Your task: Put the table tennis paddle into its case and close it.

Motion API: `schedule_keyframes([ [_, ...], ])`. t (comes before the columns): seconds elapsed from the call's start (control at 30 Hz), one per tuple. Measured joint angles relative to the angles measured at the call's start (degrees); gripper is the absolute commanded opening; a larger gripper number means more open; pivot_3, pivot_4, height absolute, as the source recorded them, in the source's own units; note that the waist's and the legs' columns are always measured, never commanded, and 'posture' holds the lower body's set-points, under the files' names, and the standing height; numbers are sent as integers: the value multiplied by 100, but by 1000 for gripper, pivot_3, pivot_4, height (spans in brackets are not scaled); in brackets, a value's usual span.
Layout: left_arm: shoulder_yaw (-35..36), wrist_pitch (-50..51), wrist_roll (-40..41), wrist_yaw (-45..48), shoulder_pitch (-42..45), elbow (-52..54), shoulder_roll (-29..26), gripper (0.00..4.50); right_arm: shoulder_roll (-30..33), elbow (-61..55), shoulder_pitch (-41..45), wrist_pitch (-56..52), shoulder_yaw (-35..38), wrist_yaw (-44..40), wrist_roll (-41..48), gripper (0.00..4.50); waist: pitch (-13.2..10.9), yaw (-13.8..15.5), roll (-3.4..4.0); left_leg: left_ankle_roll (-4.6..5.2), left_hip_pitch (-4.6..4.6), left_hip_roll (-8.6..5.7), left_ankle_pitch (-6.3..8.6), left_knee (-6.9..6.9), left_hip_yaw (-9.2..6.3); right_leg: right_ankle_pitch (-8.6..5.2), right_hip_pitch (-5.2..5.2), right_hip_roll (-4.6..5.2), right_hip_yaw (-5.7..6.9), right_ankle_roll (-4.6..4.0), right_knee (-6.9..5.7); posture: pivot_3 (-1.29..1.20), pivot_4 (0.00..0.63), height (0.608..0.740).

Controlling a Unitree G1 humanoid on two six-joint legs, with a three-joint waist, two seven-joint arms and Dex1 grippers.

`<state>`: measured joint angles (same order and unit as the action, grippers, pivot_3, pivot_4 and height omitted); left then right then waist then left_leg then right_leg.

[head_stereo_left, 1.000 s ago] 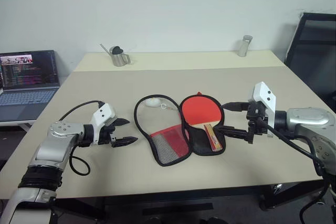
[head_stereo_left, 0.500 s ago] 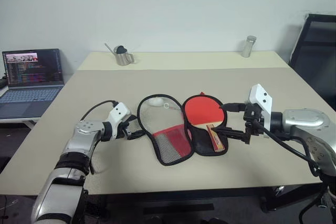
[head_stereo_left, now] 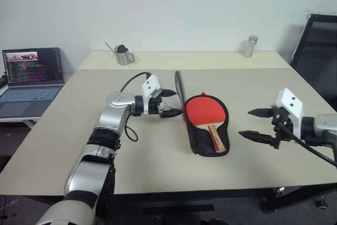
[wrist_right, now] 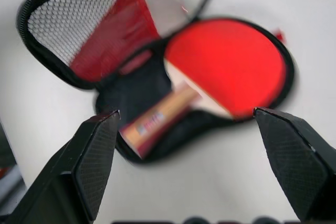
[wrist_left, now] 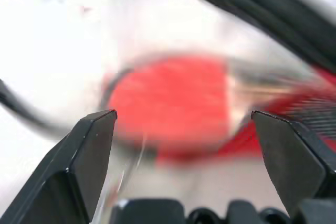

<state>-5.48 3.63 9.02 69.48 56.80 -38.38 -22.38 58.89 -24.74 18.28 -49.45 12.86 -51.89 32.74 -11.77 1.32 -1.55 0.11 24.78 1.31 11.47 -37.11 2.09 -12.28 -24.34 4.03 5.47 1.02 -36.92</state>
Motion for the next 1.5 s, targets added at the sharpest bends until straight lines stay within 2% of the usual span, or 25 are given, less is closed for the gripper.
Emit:
schedule_keyframes([
  [0.17, -191, -200, -137, -35, 264, -582, 519, 4500, 90, -128, -345, -123, 535, 112, 16, 4467, 0, -25, 0, 0, -4, 7, 0, -3, 0, 1, 1, -8, -1, 1, -3, 0, 150, 740],
  [0.37, -214, -817, -452, -409, 625, -1687, 954, 4500, 51, -270, -401, -302, 627, 407, 63, 4467, -2, -10, -2, 0, -1, 3, 0, -3, 0, 1, 1, -5, -2, 1, 1, 0, 150, 740],
  [0.6, -177, -1184, -593, -647, 826, -2307, 1129, 4500, -197, -240, -9, -514, 548, 806, 233, 4467, -2, -13, -3, 0, -1, 3, 0, -2, -3, 1, 1, -5, 0, 1, 1, 0, 150, 740],
  [0.73, -86, -1183, -550, -417, 814, -2263, 921, 4500, -606, -36, 284, -765, 304, 1090, 330, 4467, -2, -33, -3, 0, -2, 7, 0, -1, -2, 1, 0, -8, 0, 0, -2, 0, 150, 740],
  [0.87, 88, -1060, -404, 19, 551, -1777, 341, 4500, -1140, 375, 528, -1119, -33, 1437, 431, 4467, -2, -81, -2, 0, -2, 8, 0, 1, -2, 2, -1, -9, -1, -1, -5, 0, 150, 740],
  [1.13, 371, -34, 42, 546, -373, -11, -769, 4500, -1914, 1567, 1185, -1084, -652, 1888, -3, 4467, -2, -107, -2, 1, -2, 7, 0, -4, -3, 3, 0, -9, -4, -2, -8, 0, 150, 740],
  [1.37, 467, 788, 371, 368, -1140, 1454, -1102, 4500, -2627, 2643, 1678, -922, -967, 2203, -437, 4467, -1, -93, -2, 1, -2, 6, -1, -5, -2, 5, 0, -9, -7, -4, -11, 0, 150, 740],
  [1.5, 486, 1117, 478, 235, -1296, 1948, -1189, 4500, -2718, 3034, 1724, -793, -1158, 2152, -630, 4467, -1, -87, -2, 1, -2, 6, -1, -5, -2, 5, 1, -10, -7, -4, -10, 0, 150, 740],
])
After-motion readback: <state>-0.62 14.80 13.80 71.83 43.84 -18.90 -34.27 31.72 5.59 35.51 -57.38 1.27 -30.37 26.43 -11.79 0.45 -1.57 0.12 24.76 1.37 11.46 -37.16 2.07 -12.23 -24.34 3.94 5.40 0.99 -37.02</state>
